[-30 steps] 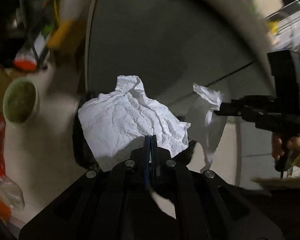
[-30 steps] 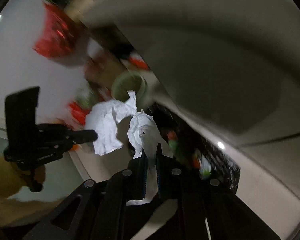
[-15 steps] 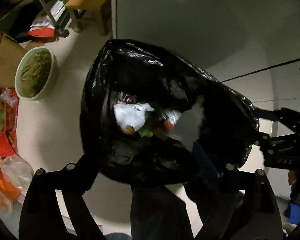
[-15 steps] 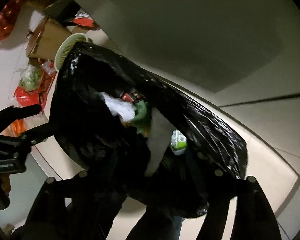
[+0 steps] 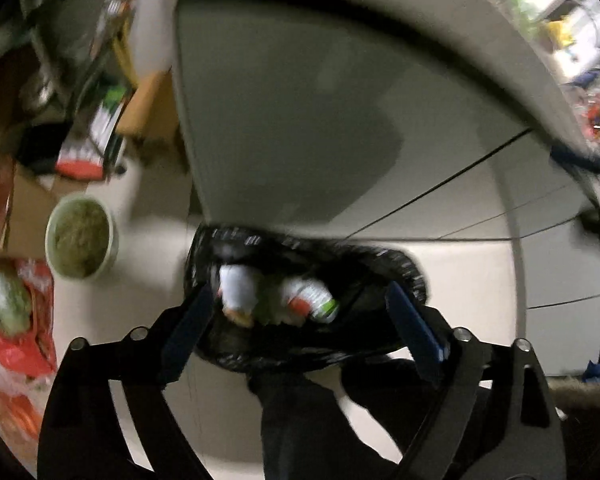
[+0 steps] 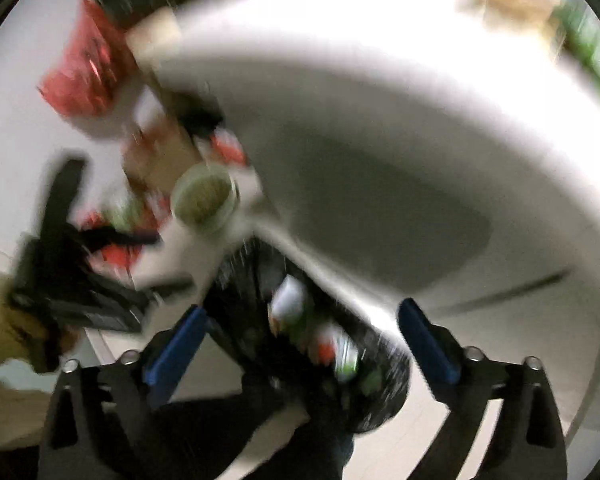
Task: Collect trash
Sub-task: 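Carry both white tissues down and release them into the black trash bag, then grasp the beige paper bag with the right tool while the left tool grasps a white paper strip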
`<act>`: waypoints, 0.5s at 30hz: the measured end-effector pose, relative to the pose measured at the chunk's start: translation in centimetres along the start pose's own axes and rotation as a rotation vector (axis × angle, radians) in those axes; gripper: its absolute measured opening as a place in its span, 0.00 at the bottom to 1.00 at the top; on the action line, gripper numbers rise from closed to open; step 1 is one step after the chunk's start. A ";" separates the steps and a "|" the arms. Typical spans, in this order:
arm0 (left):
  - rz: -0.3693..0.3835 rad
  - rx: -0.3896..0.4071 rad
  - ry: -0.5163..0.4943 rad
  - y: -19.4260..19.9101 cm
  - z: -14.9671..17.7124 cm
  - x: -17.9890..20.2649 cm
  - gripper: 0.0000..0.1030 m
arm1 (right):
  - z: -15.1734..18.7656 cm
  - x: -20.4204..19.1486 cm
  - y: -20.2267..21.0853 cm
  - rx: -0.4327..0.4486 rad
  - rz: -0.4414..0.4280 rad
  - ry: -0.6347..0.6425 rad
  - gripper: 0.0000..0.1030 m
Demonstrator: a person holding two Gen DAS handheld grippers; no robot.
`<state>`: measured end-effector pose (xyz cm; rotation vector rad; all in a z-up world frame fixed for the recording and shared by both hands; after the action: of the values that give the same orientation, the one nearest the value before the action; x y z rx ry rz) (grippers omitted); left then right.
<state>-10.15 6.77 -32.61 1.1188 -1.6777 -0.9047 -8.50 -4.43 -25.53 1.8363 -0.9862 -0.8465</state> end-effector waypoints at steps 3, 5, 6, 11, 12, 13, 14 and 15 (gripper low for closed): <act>0.010 0.055 -0.032 2.4 -1.4 2.0 0.86 | -5.1 2.6 8.7 0.212 0.057 -0.038 0.95; 0.018 0.080 -0.033 3.4 -2.4 2.8 0.86 | -7.4 6.3 12.3 0.315 0.156 -0.095 0.95; 0.021 0.102 -0.029 4.0 -3.1 3.3 0.86 | -8.4 8.9 13.8 0.368 0.235 -0.139 0.95; 0.020 0.161 -0.032 5.6 -5.3 4.4 0.86 | -9.5 21.2 14.8 0.406 0.555 -0.389 0.95; 0.015 0.168 -0.037 5.8 -5.6 4.7 0.86 | -9.2 23.3 14.7 0.400 0.590 -0.419 0.95; 0.011 0.171 -0.041 5.9 -5.7 4.7 0.86 | -9.0 25.2 14.2 0.382 0.614 -0.445 0.95; 0.006 0.175 -0.042 6.2 -5.9 5.0 0.86 | -8.5 26.4 13.7 0.367 0.627 -0.461 0.95; 0.005 0.179 -0.042 6.4 -6.0 5.3 0.86 | -8.5 27.3 13.2 0.353 0.625 -0.473 0.95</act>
<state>-7.37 3.29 -23.36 1.2208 -1.8241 -0.7913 7.33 -29.40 -14.60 1.4642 -1.9848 -0.7487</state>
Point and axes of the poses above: each gripper's, at about its wrist camera, not at the fingertips, and y roughly against the way its jaws point, x to its right, z to its underside, the point moved 9 cm from there along -y, roughly the way its jaws point, and after that the axes turned 1 degree about -x, right-handed, at the moved point
